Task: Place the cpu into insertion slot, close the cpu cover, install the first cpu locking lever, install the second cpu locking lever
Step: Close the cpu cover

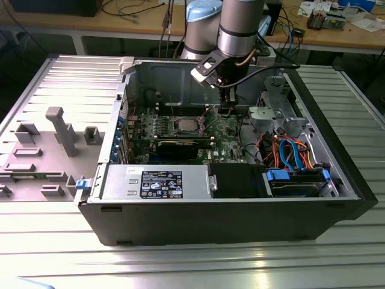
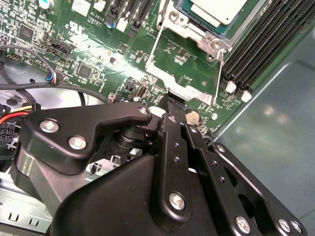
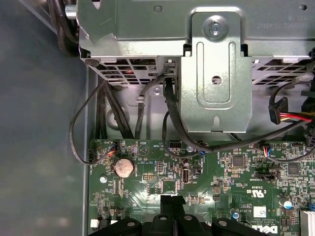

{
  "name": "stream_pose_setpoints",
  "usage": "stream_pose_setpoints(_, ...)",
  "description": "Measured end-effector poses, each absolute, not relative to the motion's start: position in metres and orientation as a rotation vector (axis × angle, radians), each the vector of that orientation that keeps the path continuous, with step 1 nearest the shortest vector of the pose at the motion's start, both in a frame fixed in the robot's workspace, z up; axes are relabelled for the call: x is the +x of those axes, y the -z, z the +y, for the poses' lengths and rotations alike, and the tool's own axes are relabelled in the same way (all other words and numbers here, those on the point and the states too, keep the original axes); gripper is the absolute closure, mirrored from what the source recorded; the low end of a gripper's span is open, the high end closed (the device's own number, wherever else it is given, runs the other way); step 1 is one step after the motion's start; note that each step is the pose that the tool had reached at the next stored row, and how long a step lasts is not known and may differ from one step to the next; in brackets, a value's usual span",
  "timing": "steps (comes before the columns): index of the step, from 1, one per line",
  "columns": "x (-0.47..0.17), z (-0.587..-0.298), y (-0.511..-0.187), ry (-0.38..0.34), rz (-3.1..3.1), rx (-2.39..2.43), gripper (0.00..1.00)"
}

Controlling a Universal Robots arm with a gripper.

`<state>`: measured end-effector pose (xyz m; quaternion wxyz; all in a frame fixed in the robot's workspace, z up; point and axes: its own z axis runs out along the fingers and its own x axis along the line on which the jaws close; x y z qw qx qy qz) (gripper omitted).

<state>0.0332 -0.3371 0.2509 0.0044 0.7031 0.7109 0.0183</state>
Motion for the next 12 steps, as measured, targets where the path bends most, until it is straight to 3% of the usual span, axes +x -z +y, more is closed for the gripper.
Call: stream_pose_setpoints(12,0.0237,-0.3371,-0.2509,-0.057,2.227,2.203,0.89)
